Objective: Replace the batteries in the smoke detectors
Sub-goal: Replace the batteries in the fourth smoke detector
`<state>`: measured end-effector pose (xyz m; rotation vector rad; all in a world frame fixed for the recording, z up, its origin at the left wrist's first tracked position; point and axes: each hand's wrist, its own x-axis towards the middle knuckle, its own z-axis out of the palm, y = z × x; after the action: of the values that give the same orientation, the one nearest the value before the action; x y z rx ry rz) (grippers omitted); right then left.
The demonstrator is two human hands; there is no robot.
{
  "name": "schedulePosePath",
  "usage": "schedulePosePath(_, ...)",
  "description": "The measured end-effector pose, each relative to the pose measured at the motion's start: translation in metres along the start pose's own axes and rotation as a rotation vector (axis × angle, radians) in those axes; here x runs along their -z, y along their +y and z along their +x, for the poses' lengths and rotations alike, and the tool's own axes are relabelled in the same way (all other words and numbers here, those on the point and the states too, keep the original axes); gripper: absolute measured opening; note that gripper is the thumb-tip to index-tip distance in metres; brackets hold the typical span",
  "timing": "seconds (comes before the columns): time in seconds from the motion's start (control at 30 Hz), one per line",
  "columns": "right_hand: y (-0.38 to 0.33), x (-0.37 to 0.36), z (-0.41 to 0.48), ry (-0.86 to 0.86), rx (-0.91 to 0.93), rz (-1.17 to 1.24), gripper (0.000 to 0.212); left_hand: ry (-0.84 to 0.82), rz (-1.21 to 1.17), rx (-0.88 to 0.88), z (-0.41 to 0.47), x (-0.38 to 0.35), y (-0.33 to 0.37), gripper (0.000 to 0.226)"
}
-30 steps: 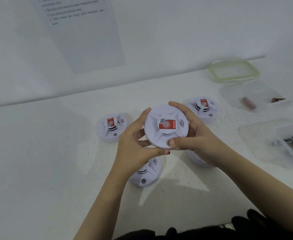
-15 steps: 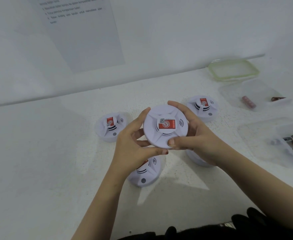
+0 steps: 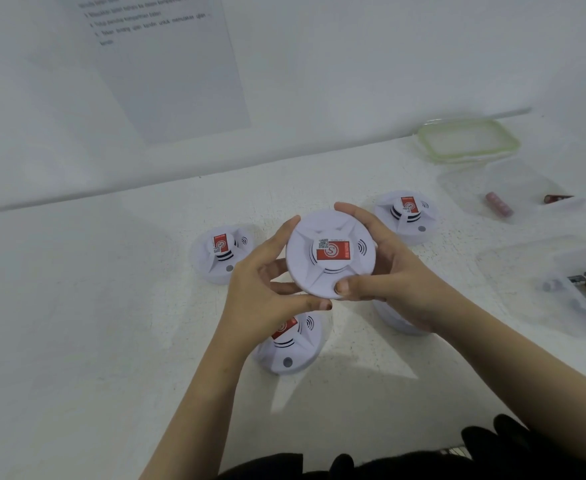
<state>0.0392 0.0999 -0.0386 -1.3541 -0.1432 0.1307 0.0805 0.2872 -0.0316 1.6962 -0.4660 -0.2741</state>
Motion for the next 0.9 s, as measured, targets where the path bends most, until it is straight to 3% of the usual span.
schedulePosePath(0.33,-0.009,0.015,0.000,-0.111,-0.078,-0.035,0.078,-0.048,0.019,0.008,0.003,0.011,-0.006,0.100)
schedulePosePath(0.9,-0.013,0.023,-0.002,-0.066,-0.099,-0.100,0.075,-0.110,-0.055,0.009,0.003,0.015,-0.009,0.082)
